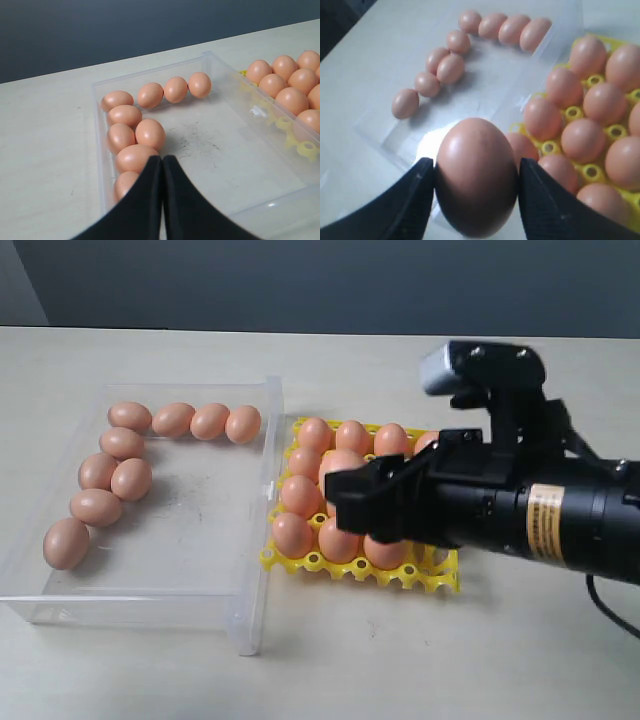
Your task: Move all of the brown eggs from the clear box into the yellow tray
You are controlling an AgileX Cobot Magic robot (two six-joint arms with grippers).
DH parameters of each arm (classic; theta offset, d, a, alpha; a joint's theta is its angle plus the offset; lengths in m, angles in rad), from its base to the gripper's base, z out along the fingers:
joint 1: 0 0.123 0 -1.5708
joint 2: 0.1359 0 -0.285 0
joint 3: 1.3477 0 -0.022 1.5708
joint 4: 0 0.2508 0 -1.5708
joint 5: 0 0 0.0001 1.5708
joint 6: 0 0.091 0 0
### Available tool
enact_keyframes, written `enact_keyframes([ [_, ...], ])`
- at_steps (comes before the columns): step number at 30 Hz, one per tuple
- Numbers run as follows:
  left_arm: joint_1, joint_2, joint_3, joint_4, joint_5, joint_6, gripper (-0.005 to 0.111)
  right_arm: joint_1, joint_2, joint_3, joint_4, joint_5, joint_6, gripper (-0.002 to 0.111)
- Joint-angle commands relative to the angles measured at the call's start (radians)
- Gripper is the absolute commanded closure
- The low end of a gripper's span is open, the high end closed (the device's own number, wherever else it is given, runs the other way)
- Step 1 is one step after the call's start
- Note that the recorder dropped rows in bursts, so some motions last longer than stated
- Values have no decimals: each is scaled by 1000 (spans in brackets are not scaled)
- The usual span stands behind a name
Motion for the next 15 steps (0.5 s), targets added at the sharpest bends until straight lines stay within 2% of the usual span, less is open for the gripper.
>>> enact_keyframes([
  [1, -1, -5, 4, 0, -10, -3, 106, -4, -51, -22, -16, 277, 26, 109],
  [3, -1, -5, 4, 0, -10, -3, 106, -4, -70, -22, -40, 356, 26, 109],
  [6, -1, -5, 4, 0, -10, -3, 106, -6, -84, -24, -44, 350, 18, 109],
  [12, -1, -5, 4, 0, -10, -3, 106, -6, -53, -25, 112, 214, -136, 109],
  [15, -1, -5, 4, 0, -10, -3, 106, -6, -36, -25, 154, 92, -159, 109],
])
